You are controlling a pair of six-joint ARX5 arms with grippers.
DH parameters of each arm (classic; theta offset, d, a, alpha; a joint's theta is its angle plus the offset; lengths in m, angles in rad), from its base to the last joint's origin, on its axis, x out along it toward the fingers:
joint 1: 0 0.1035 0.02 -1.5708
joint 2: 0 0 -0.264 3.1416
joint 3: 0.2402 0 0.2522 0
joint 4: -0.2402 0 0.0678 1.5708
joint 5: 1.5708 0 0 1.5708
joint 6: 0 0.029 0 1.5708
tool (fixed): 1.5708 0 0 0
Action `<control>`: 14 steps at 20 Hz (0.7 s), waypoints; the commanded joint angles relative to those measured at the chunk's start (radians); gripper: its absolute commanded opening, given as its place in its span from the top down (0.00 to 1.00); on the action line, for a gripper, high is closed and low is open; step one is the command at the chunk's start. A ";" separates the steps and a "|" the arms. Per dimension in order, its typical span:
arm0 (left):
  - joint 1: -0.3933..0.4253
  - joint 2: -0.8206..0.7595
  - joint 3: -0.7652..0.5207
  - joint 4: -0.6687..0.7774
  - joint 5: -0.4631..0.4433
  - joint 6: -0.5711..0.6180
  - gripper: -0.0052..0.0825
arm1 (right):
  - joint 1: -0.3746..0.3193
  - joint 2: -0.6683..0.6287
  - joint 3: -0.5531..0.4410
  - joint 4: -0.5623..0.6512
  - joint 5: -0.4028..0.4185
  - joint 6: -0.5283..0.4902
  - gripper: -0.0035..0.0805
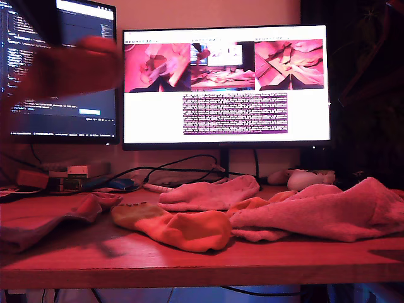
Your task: Pair up the socks based on colour and pattern, by placing them on top of one another
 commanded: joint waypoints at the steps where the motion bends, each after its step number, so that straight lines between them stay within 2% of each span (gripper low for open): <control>1: 0.014 -0.019 0.004 -0.006 0.059 -0.013 0.97 | 0.006 -0.002 0.011 0.010 -0.002 -0.006 0.97; 2: 0.024 -0.019 0.004 -0.008 0.135 -0.019 0.97 | 0.006 -0.002 0.011 0.010 -0.002 -0.006 0.97; 3: 0.037 -0.009 0.004 -0.008 0.171 -0.018 0.97 | 0.006 -0.002 0.011 0.010 -0.003 -0.006 0.97; 5: 0.073 0.037 0.004 -0.008 0.190 -0.018 0.97 | 0.006 -0.002 0.011 0.011 -0.005 -0.005 0.97; 7: 0.115 0.091 0.004 -0.008 0.195 -0.036 0.97 | 0.006 -0.002 0.011 0.019 -0.005 -0.004 0.97; 11: 0.175 0.179 0.004 0.017 0.147 -0.080 0.97 | 0.006 -0.002 0.011 0.025 -0.006 0.001 0.97; 13: 0.194 0.191 0.004 0.043 0.140 -0.197 0.97 | 0.006 -0.002 0.011 0.025 -0.006 0.001 0.97; 14: 0.197 0.187 0.004 0.049 0.140 -0.197 0.97 | 0.006 -0.002 0.011 0.025 -0.006 0.001 0.97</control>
